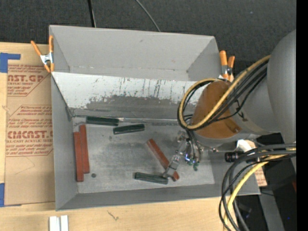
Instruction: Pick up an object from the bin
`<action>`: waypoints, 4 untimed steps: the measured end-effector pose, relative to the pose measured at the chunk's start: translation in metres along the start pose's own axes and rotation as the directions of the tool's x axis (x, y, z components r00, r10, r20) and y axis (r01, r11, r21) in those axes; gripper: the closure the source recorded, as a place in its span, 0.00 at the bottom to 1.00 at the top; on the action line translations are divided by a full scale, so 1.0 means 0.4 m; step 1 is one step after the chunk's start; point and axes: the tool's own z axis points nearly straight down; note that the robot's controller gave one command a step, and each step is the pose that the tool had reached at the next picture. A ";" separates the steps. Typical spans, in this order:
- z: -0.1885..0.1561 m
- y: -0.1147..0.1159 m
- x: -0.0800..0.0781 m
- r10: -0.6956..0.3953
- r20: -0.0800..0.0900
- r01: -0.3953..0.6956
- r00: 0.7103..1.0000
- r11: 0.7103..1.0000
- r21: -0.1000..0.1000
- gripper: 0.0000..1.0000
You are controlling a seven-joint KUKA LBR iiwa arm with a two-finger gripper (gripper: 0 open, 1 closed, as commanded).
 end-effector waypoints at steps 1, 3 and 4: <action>0.032 -0.005 0.031 0.110 0.004 -0.110 0.994 0.994 -0.003 1.00; 0.026 -0.005 0.032 0.110 0.003 -0.110 0.994 0.994 -0.002 1.00; 0.000 -0.007 0.039 0.110 -0.007 -0.110 0.994 0.994 0.003 1.00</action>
Offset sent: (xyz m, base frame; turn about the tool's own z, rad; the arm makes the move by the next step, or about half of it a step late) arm 0.0000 0.0000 0.0000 0.0000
